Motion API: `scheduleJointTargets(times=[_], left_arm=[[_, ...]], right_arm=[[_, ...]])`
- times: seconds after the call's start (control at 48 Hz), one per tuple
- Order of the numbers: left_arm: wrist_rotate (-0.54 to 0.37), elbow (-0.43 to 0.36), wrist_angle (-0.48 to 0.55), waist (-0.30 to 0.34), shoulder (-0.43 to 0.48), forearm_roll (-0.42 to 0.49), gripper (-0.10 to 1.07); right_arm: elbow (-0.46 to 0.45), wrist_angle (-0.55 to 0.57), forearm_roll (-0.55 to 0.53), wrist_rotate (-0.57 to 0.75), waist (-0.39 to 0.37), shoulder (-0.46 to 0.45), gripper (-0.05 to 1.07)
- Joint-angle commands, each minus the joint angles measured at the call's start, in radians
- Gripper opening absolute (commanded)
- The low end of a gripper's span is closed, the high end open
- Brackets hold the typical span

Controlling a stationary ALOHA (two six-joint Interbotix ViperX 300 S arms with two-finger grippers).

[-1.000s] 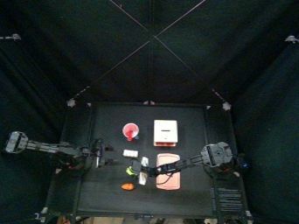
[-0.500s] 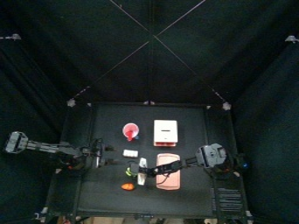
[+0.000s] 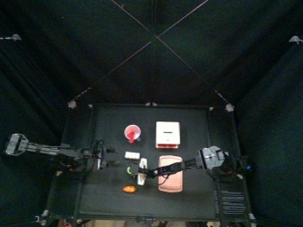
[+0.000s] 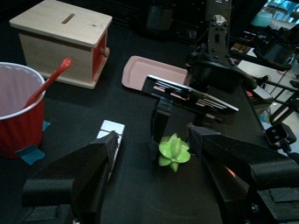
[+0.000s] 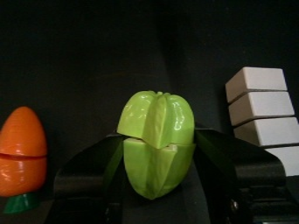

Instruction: Place starfruit above carrot

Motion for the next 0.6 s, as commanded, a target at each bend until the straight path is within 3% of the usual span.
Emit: scheduleJointTargets(times=[0.0,0.25,0.583], left_arm=[[0.002,-0.012,-0.009,0.006,0.002,-0.002,0.97],[0.002,-0.012,-0.009,0.009,0.002,-0.002,0.97],[0.002,-0.011,-0.009,0.009,0.002,-0.002,0.97]], right_arm=[[-0.026,0.005,-0.003,0.002,-0.006,-0.015,0.65],[-0.043,0.003,-0.009,0.000,-0.002,-0.005,0.67],[-0.048,0.011,-0.006,0.002,-0.006,0.006,0.82]])
